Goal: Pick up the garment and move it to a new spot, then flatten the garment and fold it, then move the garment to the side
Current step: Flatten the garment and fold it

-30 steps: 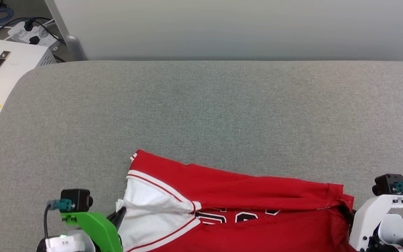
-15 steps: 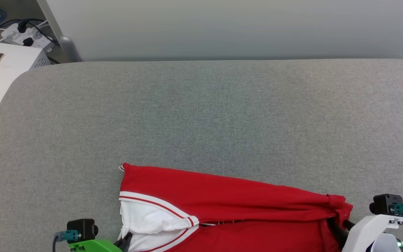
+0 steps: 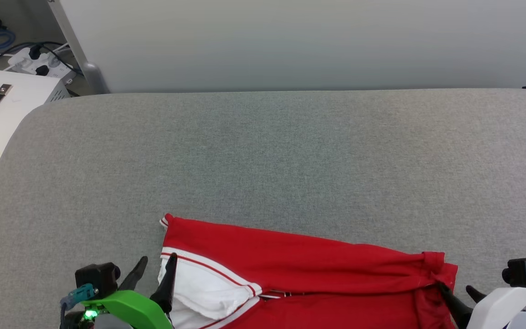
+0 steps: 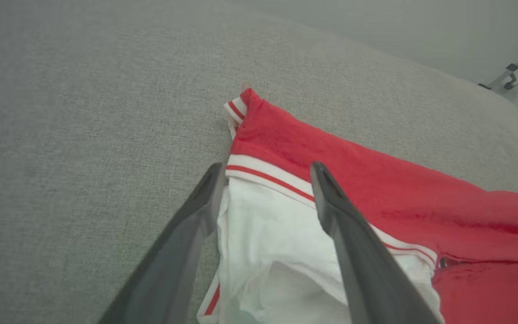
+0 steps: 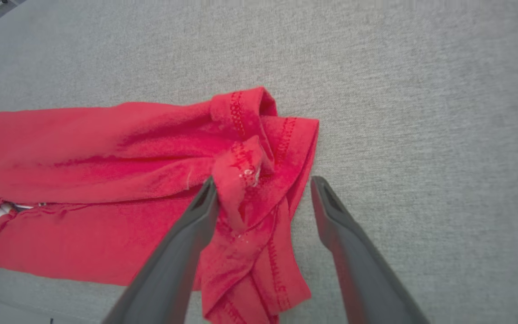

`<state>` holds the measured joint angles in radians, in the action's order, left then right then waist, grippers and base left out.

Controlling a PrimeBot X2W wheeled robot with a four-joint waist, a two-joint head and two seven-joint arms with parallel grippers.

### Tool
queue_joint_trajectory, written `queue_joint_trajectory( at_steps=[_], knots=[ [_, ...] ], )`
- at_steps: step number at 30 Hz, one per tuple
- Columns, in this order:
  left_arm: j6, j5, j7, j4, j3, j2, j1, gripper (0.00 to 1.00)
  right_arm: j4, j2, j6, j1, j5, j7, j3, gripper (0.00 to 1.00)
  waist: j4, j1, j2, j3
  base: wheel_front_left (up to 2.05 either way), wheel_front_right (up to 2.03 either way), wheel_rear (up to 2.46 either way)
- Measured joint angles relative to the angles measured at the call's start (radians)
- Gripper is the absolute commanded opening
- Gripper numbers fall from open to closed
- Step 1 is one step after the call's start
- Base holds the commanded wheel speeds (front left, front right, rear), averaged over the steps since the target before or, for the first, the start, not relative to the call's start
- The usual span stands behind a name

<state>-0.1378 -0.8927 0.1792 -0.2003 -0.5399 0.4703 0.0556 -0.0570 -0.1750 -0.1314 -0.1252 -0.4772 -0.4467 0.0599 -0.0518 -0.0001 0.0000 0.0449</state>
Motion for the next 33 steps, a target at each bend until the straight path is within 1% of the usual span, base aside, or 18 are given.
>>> queue_joint_trajectory(
  at_steps=[4,7,9,12,16,20,24,29,30,31,32,33],
  knots=[
    [-0.034,0.054,0.051,0.047,0.025,0.0,0.007,1.0,0.098,-0.012,0.0,-0.02,0.008,-0.095,0.05,1.0,0.002,0.0,0.0,-0.004,0.0,0.0,0.0],
    [-0.063,0.106,0.069,0.087,0.058,-0.003,0.008,1.0,0.146,-0.016,0.0,-0.022,0.014,-0.162,0.09,1.0,0.008,0.0,0.0,-0.002,0.0,0.0,0.0],
    [-0.079,0.14,0.076,0.117,0.083,-0.015,0.008,1.0,0.169,-0.015,0.0,-0.022,0.017,-0.198,0.109,1.0,0.014,0.0,0.0,0.0,0.0,0.0,0.0],
    [-0.1,0.219,0.077,0.177,0.133,-0.045,0.007,1.0,0.187,-0.012,0.0,-0.021,0.017,-0.243,0.125,1.0,0.025,0.0,0.0,0.01,0.0,0.0,0.0],
    [-0.104,0.307,0.077,0.232,0.177,-0.083,0.003,1.0,0.163,-0.007,0.0,-0.009,0.018,-0.276,0.124,1.0,0.041,0.0,0.0,0.032,0.0,0.0,0.0],
    [-0.095,0.365,0.077,0.258,0.194,-0.113,-0.002,1.0,0.087,-0.001,0.0,0.02,0.015,-0.279,0.11,1.0,0.059,0.0,0.0,0.057,0.0,0.0,0.0],
    [-0.078,0.402,0.077,0.272,0.202,-0.137,-0.003,1.0,0.006,0.002,0.0,0.042,-0.006,-0.278,0.089,1.0,0.078,0.0,0.0,0.084,0.0,0.0,0.0],
    [-0.062,0.429,0.077,0.27,0.211,-0.158,-0.004,1.0,-0.038,-0.005,0.001,0.046,-0.037,-0.285,0.06,1.0,0.096,0.0,0.0,0.106,0.0,0.0,0.0],
    [-0.058,0.431,0.077,0.267,0.213,-0.161,-0.004,1.0,-0.045,-0.009,0.001,0.046,-0.039,-0.285,0.052,0.74,0.099,0.0001,0.0,0.11,0.0,0.0,0.0],
    [-0.055,0.435,0.077,0.265,0.216,-0.163,-0.004,1.0,-0.05,-0.01,0.001,0.046,-0.047,-0.285,0.045,0.39,0.101,0.0001,0.0,0.113,0.0,0.0,0.0],
    [-0.052,0.439,0.077,0.262,0.218,-0.164,-0.004,1.0,-0.053,-0.015,0.001,0.048,-0.049,-0.283,0.039,0.13,0.101,0.0001,0.0,0.114,0.0,0.0,0.0],
    [-0.05,0.442,0.077,0.258,0.219,-0.168,-0.004,1.0,-0.058,-0.017,0.001,0.05,-0.052,-0.28,0.034,0.0,0.101,0.0,0.0,0.114,0.0,0.0,0.0]
  ],
)
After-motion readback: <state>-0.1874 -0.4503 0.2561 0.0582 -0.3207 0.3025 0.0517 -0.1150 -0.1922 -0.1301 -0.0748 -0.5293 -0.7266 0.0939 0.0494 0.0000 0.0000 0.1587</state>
